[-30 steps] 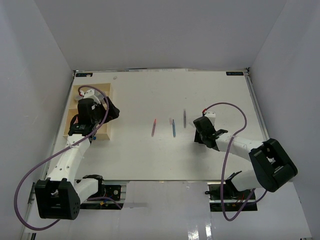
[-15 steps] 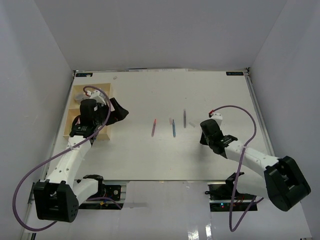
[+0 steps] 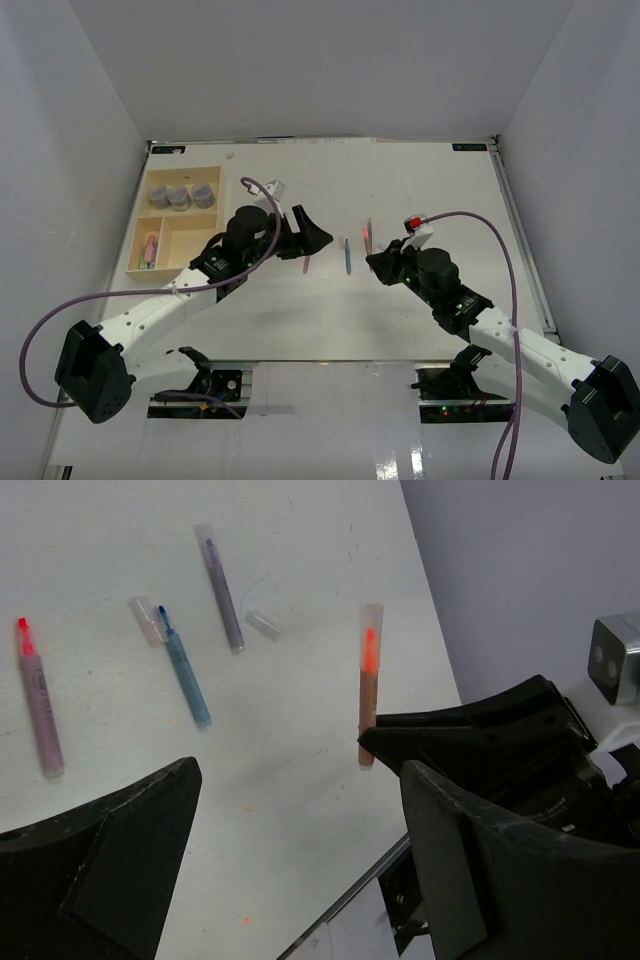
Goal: Sort the stationery into containers
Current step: Place the pen in the storage box.
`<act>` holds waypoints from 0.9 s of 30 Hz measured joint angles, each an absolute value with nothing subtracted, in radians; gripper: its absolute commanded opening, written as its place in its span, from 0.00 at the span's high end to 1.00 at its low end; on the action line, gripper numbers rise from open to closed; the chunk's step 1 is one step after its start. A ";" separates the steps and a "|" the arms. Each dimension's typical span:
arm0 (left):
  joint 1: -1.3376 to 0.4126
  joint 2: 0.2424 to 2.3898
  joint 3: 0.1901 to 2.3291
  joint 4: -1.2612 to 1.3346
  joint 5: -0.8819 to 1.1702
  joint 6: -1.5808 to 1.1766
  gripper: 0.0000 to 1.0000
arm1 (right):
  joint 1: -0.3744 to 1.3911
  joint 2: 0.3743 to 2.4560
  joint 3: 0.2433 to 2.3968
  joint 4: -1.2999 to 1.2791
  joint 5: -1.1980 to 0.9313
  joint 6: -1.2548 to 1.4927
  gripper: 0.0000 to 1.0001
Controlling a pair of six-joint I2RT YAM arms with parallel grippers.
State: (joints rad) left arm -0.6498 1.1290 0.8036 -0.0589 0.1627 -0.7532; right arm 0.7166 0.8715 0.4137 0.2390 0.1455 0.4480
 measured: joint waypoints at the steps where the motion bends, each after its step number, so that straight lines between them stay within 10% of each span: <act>1: -0.683 1.163 0.820 -0.041 0.133 -0.760 0.11 | 0.724 0.873 0.414 0.257 0.134 0.444 0.92; 27: -0.888 1.464 0.962 0.158 -0.064 -0.780 0.84 | 0.756 0.878 0.393 0.408 0.048 0.464 0.84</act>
